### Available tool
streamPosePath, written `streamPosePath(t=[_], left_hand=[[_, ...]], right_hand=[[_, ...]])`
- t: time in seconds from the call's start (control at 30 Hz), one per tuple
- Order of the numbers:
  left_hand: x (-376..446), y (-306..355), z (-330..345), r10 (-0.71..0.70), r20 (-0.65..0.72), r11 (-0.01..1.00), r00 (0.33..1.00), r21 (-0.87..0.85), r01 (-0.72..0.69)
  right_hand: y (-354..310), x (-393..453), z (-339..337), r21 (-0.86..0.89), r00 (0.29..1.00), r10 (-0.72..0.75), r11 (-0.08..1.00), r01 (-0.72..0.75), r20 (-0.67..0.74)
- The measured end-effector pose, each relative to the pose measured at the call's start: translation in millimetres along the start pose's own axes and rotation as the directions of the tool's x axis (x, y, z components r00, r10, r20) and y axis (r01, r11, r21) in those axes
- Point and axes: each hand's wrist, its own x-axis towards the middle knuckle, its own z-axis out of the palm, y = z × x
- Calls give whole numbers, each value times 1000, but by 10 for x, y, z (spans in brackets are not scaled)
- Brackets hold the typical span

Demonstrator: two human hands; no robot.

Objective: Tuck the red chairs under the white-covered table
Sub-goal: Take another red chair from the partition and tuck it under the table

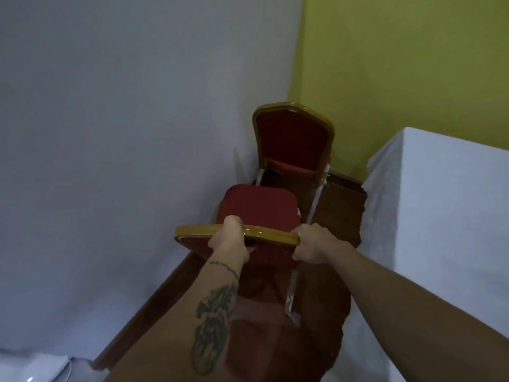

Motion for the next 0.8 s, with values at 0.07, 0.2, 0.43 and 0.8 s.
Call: streamPosePath(t=[0.07,0.2,0.43,0.8], left_hand=[[126,132,-26,-55,42,998,998,18,54],[402,443,-133,-98,103,988,990,129,85],[550,932,-312,-119,217,926,969,377,29],[712,950,143,-189,352,781,917,620,-77]], right_hand=[[-127,5,-2,7,999,36,999,-35,-12],[-457,12,30,-12,998,65,998,-65,-20],[-1000,-24,217,-23,994,103,994,-104,-22],[-1001,-266,186,-26,985,173,985,-172,29]])
